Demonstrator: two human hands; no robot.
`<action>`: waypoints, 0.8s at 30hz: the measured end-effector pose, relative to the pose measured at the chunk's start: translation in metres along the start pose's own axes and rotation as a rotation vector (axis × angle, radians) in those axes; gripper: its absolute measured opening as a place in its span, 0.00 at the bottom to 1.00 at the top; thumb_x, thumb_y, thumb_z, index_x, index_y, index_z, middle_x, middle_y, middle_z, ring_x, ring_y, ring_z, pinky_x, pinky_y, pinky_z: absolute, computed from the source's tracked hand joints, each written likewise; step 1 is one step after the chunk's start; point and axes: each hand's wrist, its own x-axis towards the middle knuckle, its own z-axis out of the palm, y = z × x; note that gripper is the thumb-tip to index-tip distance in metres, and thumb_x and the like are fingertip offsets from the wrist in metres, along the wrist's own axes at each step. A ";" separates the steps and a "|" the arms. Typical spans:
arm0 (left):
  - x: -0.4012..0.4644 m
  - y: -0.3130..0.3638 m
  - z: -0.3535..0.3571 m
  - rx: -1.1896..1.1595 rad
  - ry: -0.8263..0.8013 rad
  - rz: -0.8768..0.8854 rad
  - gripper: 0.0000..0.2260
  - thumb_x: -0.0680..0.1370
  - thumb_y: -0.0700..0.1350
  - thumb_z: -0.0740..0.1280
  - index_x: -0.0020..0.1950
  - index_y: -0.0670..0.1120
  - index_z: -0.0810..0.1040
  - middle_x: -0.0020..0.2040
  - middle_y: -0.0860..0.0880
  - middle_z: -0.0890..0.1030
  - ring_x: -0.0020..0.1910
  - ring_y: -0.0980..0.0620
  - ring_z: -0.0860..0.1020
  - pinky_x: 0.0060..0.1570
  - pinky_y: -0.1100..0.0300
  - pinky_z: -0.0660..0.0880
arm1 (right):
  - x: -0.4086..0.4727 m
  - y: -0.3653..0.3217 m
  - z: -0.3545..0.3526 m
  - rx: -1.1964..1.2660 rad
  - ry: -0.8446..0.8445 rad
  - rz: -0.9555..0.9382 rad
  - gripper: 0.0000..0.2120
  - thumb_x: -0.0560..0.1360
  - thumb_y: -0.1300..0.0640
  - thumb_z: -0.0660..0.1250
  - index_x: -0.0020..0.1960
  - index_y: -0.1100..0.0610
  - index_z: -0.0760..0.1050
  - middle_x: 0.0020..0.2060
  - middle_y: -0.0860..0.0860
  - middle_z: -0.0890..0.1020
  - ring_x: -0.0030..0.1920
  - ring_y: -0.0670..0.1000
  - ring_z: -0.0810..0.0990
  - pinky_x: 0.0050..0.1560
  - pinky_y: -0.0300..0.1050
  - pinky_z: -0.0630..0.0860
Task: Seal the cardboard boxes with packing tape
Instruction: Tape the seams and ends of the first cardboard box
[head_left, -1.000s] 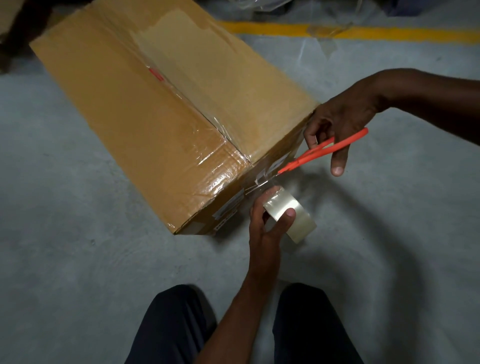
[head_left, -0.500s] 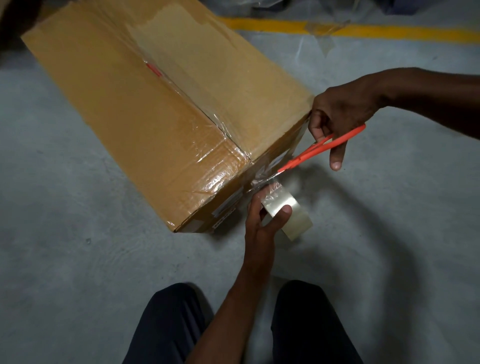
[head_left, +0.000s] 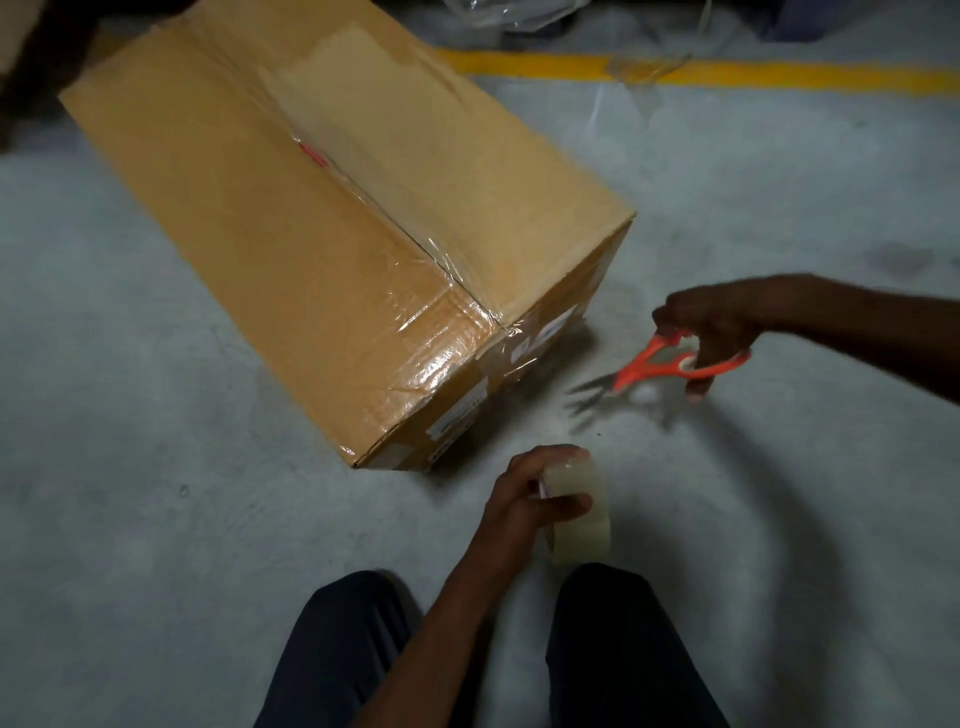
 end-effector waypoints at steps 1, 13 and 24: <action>-0.003 0.004 0.000 -0.023 -0.027 0.004 0.21 0.71 0.39 0.77 0.62 0.53 0.84 0.64 0.46 0.80 0.60 0.53 0.80 0.53 0.59 0.80 | -0.007 -0.041 0.038 0.011 -0.044 -0.022 0.39 0.64 0.37 0.80 0.67 0.55 0.71 0.61 0.55 0.74 0.62 0.56 0.76 0.60 0.46 0.75; -0.040 0.074 -0.005 -0.161 -0.111 0.191 0.23 0.70 0.44 0.75 0.66 0.49 0.81 0.64 0.44 0.82 0.63 0.45 0.80 0.61 0.53 0.76 | -0.116 -0.143 -0.043 0.990 0.577 -0.501 0.04 0.74 0.67 0.73 0.47 0.61 0.86 0.43 0.52 0.88 0.47 0.53 0.87 0.52 0.44 0.82; -0.078 0.107 -0.038 -0.270 -0.087 0.303 0.26 0.68 0.46 0.73 0.66 0.45 0.79 0.62 0.45 0.83 0.62 0.44 0.80 0.58 0.55 0.78 | -0.075 -0.208 -0.011 1.395 0.816 -0.580 0.09 0.72 0.62 0.69 0.42 0.69 0.81 0.37 0.58 0.85 0.40 0.51 0.84 0.46 0.42 0.78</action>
